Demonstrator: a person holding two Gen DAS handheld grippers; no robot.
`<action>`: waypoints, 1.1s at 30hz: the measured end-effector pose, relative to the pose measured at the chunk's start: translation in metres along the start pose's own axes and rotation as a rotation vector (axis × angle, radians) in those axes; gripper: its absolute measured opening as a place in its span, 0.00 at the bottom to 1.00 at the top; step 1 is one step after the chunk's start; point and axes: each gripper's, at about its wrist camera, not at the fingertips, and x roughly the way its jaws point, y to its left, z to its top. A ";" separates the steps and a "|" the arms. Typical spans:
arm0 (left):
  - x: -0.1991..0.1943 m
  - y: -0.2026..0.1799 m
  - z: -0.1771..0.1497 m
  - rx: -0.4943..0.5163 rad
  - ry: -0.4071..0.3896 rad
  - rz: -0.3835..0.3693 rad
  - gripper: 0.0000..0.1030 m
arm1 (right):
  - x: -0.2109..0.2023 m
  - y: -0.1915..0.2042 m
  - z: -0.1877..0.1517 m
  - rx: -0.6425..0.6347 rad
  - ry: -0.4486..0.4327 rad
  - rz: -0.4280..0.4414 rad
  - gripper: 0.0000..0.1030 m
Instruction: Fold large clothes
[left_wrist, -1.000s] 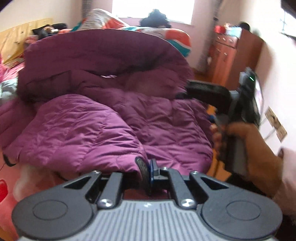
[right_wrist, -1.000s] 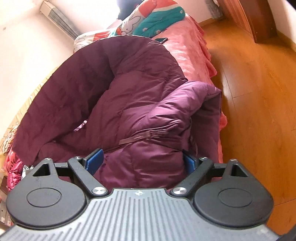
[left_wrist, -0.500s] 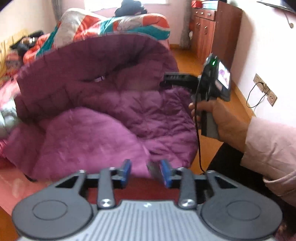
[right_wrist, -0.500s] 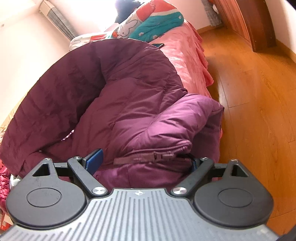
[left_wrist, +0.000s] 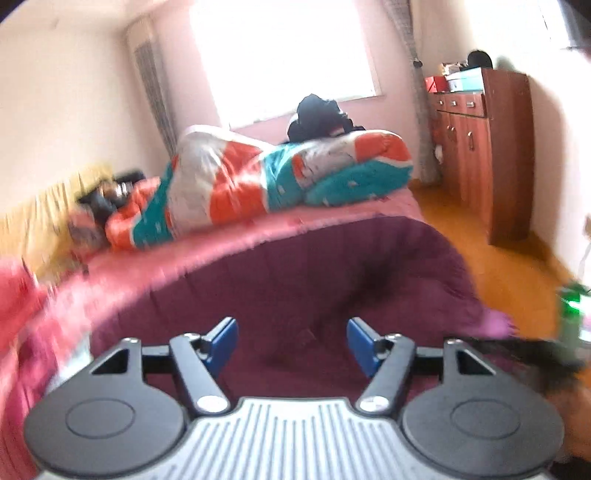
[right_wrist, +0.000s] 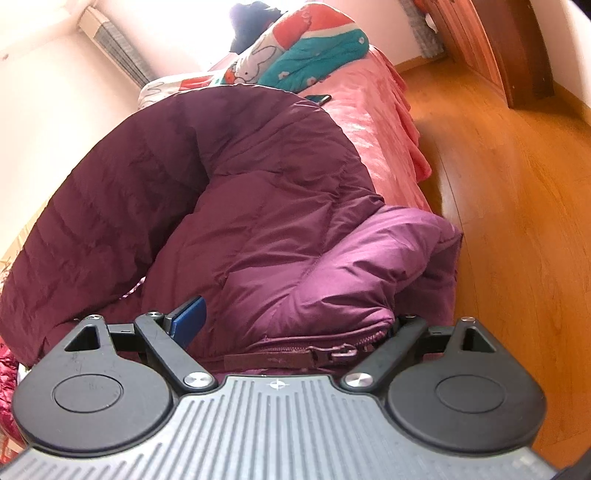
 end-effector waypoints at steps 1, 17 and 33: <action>0.012 0.002 0.008 0.030 -0.007 0.009 0.64 | 0.001 0.001 0.000 -0.006 0.000 0.000 1.00; 0.194 -0.029 0.057 0.660 0.173 -0.056 0.64 | 0.023 0.003 0.015 -0.108 -0.023 0.018 1.00; 0.186 0.037 0.027 0.424 0.109 0.144 0.15 | 0.032 0.011 0.030 -0.151 -0.091 0.025 1.00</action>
